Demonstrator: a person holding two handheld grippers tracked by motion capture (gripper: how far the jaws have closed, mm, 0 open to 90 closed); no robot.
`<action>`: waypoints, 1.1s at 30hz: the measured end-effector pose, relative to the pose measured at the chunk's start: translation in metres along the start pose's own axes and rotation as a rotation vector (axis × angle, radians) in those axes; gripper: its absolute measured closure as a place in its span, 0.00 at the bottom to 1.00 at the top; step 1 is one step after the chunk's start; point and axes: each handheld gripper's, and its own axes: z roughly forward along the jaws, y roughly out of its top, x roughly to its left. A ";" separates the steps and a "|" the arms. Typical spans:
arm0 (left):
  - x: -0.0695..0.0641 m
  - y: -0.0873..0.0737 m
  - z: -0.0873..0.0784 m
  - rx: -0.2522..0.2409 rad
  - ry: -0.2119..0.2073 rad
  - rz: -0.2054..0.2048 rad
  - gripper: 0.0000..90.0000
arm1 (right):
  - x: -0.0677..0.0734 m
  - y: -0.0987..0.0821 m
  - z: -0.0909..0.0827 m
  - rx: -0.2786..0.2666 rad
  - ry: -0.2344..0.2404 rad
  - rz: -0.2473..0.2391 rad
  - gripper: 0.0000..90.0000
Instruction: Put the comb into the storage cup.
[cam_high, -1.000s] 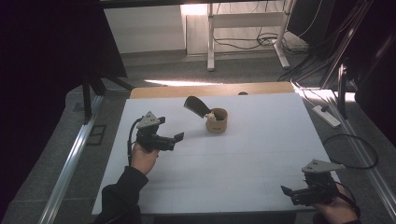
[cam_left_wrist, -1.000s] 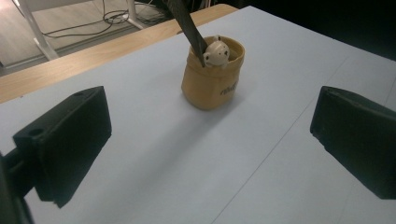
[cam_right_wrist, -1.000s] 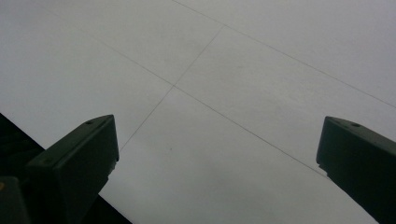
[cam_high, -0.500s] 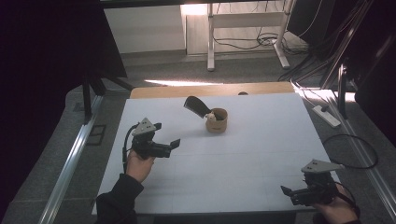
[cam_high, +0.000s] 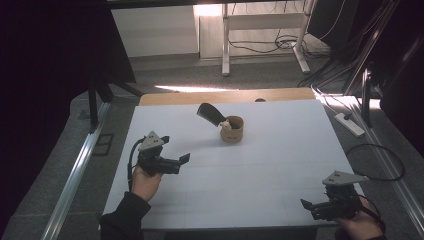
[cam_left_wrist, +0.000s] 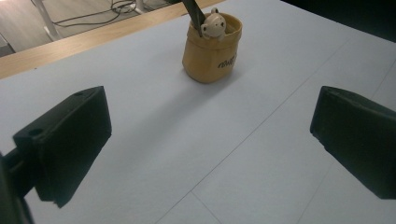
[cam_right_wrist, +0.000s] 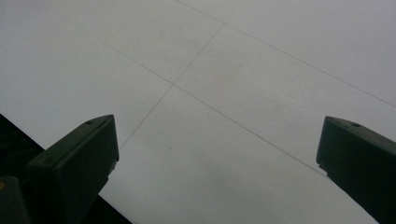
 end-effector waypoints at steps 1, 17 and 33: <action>-0.001 0.000 0.000 0.001 0.002 -0.001 0.00 | 0.000 0.000 0.000 0.000 0.000 0.000 0.00; -0.009 -0.009 -0.010 0.036 0.024 0.030 0.00 | 0.000 0.000 0.000 0.002 -0.001 0.001 0.00; -0.014 -0.018 -0.021 0.061 0.027 0.029 0.00 | 0.000 0.000 0.000 0.003 -0.002 0.002 0.00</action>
